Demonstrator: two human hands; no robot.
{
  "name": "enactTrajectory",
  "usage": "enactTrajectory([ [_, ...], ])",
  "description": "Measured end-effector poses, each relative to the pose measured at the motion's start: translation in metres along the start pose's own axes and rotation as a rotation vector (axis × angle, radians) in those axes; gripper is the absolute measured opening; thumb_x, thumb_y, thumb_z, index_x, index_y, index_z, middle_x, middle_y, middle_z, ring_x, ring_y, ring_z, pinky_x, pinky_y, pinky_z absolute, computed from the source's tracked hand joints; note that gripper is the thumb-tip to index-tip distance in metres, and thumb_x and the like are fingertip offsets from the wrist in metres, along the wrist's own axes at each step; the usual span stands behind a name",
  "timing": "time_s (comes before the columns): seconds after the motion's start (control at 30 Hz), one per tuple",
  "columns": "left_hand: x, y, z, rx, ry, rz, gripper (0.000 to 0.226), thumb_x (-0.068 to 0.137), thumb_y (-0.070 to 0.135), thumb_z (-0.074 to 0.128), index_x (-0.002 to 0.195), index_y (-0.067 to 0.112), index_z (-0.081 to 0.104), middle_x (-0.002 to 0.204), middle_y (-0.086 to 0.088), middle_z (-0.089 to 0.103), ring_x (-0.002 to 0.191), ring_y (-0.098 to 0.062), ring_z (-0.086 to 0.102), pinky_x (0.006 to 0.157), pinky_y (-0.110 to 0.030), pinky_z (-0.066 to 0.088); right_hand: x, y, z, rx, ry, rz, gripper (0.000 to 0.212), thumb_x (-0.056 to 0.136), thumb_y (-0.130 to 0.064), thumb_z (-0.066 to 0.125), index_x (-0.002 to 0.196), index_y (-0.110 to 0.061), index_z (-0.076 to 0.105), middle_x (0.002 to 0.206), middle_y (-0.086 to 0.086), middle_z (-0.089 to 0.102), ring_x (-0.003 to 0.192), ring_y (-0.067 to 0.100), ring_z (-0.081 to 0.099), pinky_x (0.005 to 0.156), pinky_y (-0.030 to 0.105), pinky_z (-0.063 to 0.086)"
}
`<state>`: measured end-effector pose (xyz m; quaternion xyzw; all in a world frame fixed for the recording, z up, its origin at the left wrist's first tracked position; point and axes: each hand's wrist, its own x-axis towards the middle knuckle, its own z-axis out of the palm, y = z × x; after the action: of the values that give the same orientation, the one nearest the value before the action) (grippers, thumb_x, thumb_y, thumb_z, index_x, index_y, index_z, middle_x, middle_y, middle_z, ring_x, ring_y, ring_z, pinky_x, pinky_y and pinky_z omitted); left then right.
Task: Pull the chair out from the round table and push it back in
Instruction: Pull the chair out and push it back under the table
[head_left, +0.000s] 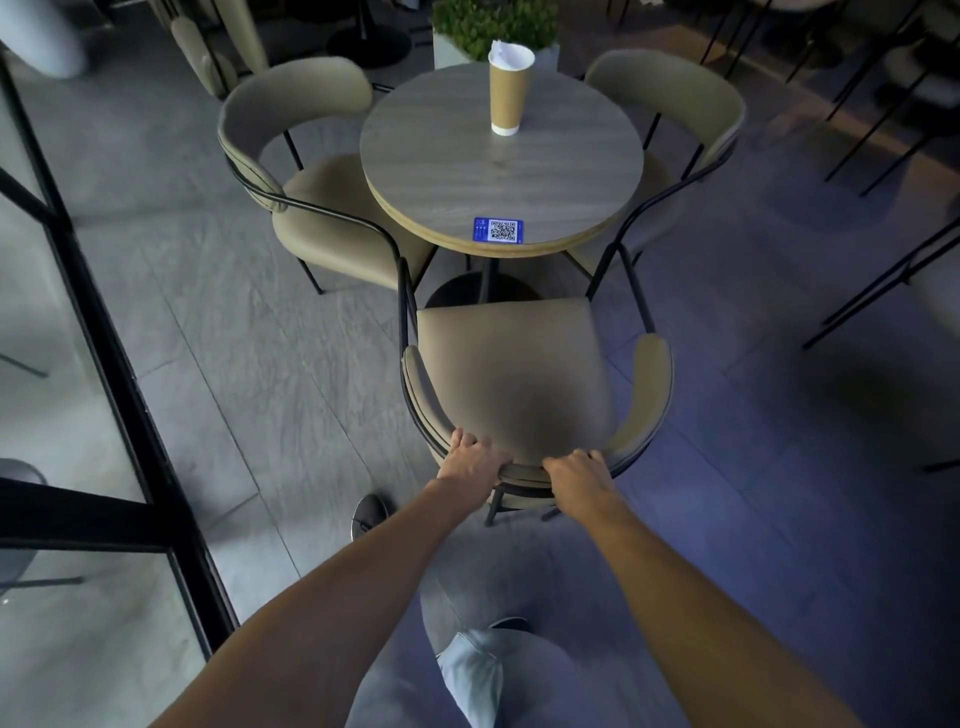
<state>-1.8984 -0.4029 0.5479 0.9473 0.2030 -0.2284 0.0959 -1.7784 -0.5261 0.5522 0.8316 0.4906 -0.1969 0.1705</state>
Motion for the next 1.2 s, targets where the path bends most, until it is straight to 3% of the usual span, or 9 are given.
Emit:
enactTrajectory([
  [0.8,-0.008,-0.001,0.006,-0.090,0.005,-0.002,0.020,0.098,0.024,0.057,0.117,0.028,0.061,0.122,-0.007,0.060,0.123,-0.030,0.050,0.118,-0.048,0.023,-0.010,-0.001,0.005,0.034,-0.011,-0.032,0.029,0.099,-0.012,0.050,0.127,-0.015,0.055,0.122,0.008,0.066,0.118,0.028,0.052,0.099,0.040,0.037],
  [1.2,-0.008,-0.004,0.004,-0.014,-0.013,0.044,0.035,0.099,0.038,0.053,0.132,0.027,0.056,0.130,-0.008,0.058,0.125,-0.029,0.050,0.116,-0.046,0.027,-0.013,0.001,0.000,0.042,-0.019,-0.063,0.028,0.098,-0.008,0.045,0.123,-0.014,0.055,0.120,0.009,0.066,0.116,0.029,0.054,0.098,0.041,0.037],
])
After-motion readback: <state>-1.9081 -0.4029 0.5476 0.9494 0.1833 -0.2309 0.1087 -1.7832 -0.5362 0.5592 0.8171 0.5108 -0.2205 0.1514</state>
